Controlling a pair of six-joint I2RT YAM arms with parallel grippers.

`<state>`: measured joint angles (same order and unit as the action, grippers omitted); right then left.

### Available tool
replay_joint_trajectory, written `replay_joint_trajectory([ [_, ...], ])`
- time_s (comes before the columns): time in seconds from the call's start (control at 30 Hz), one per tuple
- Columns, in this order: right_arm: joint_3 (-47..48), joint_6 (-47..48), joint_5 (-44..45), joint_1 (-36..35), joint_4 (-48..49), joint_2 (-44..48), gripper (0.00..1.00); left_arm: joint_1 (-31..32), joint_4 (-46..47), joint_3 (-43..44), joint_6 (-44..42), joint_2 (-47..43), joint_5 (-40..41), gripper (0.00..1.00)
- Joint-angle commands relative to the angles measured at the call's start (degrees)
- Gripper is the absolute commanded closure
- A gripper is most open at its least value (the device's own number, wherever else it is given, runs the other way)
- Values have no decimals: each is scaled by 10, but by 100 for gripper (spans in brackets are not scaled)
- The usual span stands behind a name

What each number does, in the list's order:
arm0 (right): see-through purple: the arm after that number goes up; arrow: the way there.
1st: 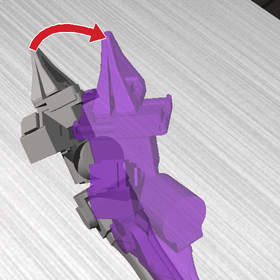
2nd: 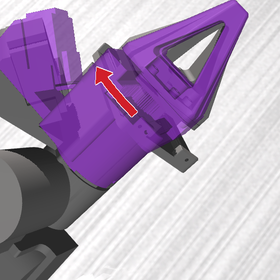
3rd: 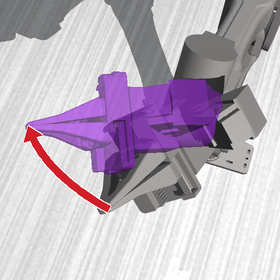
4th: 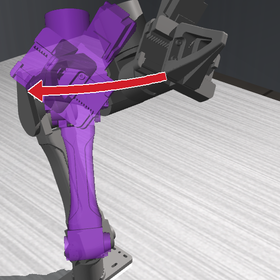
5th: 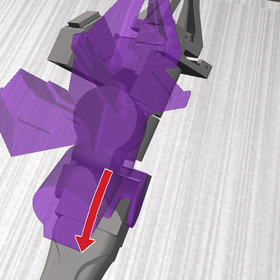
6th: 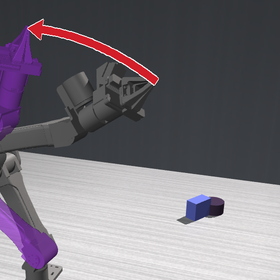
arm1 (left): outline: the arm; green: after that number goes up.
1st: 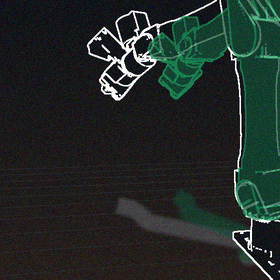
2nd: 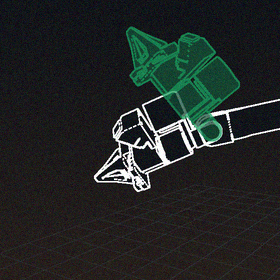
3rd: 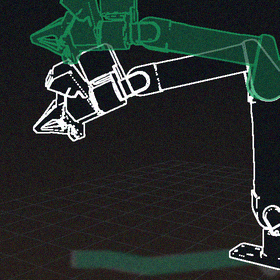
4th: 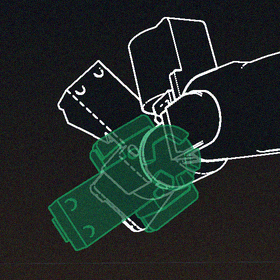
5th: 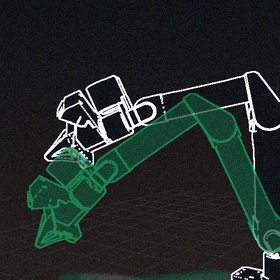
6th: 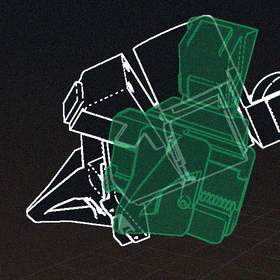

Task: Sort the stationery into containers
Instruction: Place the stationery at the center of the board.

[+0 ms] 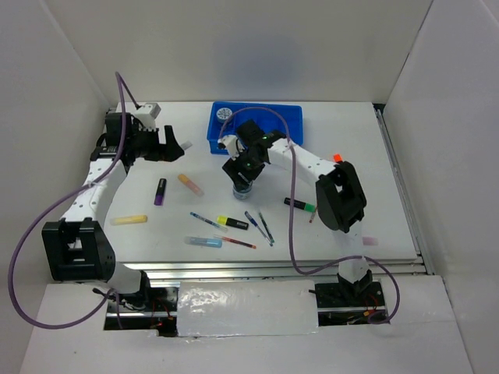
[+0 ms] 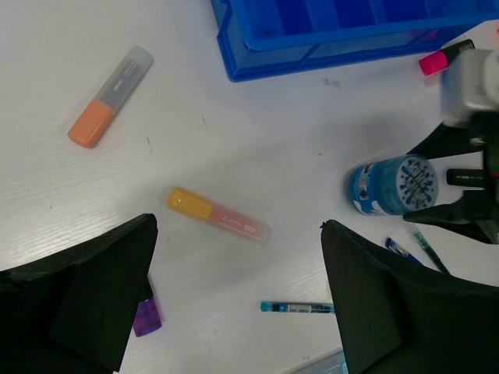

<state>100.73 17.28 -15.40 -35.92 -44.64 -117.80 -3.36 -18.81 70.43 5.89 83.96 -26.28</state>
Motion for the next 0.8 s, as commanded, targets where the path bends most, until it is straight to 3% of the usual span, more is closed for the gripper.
replay_joint_trajectory([
  [0.0, 41, -12, 21, -13, 52, -3, 90, 3, 18, -24, -22, -34, -9, 1],
  [0.1, 46, -13, 35, -23, 58, -17, 72, 13, 22, -45, -35, -43, -4, 1],
  [0.13, 48, -13, 36, -23, 58, -26, 61, 17, 24, -49, -37, -44, -3, 1],
  [0.17, 55, -15, 37, -23, 54, -28, 42, 19, 28, -52, -38, -45, -7, 1],
  [0.23, 60, -18, 38, -26, 54, -28, 30, 23, 34, -61, -38, -47, -19, 1],
  [0.33, 87, -32, 30, -25, 33, -9, 26, 27, 47, -67, -27, -46, -71, 1],
  [0.4, 101, -44, -7, -18, -3, 25, 1, 27, 68, -72, -9, -48, -103, 1],
  [0.57, 87, -48, -60, 22, -40, 103, 0, 28, 91, -58, 13, -28, -134, 1],
  [0.7, -1, -69, -105, 97, -27, 210, 0, 130, 65, -39, -38, -21, -79, 1],
  [0.77, -32, -72, -122, 167, -16, 257, 0, 173, 56, -33, -80, -6, -19, 2],
])
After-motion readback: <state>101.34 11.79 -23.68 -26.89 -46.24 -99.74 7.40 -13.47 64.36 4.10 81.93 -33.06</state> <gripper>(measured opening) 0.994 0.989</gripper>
